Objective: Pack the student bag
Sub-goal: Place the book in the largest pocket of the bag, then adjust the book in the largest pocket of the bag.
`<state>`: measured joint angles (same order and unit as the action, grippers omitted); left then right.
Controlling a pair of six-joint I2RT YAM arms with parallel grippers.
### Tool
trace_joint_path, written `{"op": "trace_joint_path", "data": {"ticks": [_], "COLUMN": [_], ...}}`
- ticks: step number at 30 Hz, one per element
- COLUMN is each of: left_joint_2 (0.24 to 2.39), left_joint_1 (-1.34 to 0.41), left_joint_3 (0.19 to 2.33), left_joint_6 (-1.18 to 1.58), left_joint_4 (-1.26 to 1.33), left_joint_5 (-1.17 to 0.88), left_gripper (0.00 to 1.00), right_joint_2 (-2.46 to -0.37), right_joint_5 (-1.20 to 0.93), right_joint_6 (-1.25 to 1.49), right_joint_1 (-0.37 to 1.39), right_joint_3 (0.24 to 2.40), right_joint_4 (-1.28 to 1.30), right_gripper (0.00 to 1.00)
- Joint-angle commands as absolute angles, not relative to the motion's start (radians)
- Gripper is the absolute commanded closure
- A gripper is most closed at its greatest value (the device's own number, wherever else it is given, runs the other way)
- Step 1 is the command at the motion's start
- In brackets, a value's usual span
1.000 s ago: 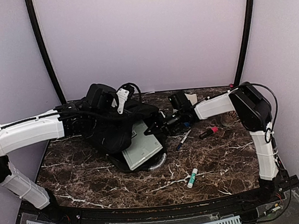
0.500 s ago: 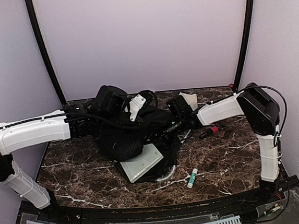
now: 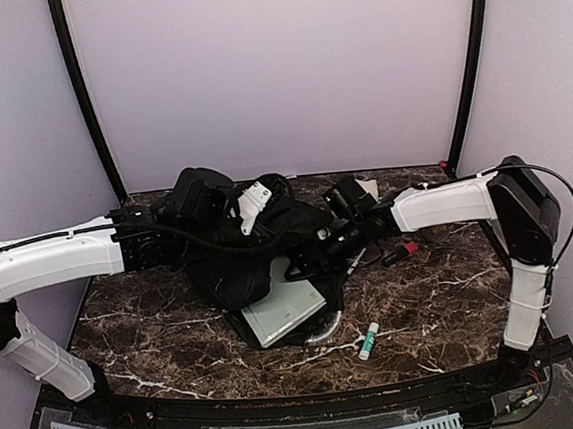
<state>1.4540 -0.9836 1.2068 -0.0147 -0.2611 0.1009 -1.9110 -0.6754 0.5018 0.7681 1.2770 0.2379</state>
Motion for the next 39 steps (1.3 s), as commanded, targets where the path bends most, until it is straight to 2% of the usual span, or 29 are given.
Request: {"op": "trace_joint_path", "data": {"ticks": [1, 8, 14, 19, 29, 32, 39], "left_joint_2": [1.368, 1.355, 1.347, 1.35, 1.357, 1.348, 1.342], "left_joint_1": [-0.986, -0.986, -0.986, -0.985, -0.982, -0.979, -0.971], "left_joint_3": [1.197, 1.173, 1.165, 1.175, 1.212, 1.221, 1.224], "left_joint_6": [-0.012, -0.02, -0.009, -0.007, -0.04, -0.045, -0.051], "left_joint_4": [-0.184, -0.161, -0.158, -0.173, -0.244, -0.255, -0.265], "left_joint_5": [0.136, 0.195, 0.175, 0.123, 0.117, 0.116, 0.12], "left_gripper": [1.0, 1.0, 1.0, 1.0, 1.0, 1.0, 1.0], "right_joint_2": [-1.759, -1.635, -1.556, -1.573, -1.599, -1.66, -1.752], "right_joint_5": [-0.5, -0.439, -0.349, -0.202, 0.058, 0.084, 0.119], "right_joint_6": [0.312, 0.075, -0.169, -0.4, -0.62, -0.632, -0.659], "right_joint_1": [0.824, 0.877, 0.991, 1.097, 1.243, 1.246, 1.259], "right_joint_3": [1.202, 1.108, 1.059, 1.104, 1.1, 1.125, 1.131], "right_joint_4": [0.254, 0.39, 0.464, 0.492, 0.346, 0.326, 0.277], "right_gripper": [0.29, 0.27, 0.4, 0.44, 0.43, 0.45, 0.39]}}
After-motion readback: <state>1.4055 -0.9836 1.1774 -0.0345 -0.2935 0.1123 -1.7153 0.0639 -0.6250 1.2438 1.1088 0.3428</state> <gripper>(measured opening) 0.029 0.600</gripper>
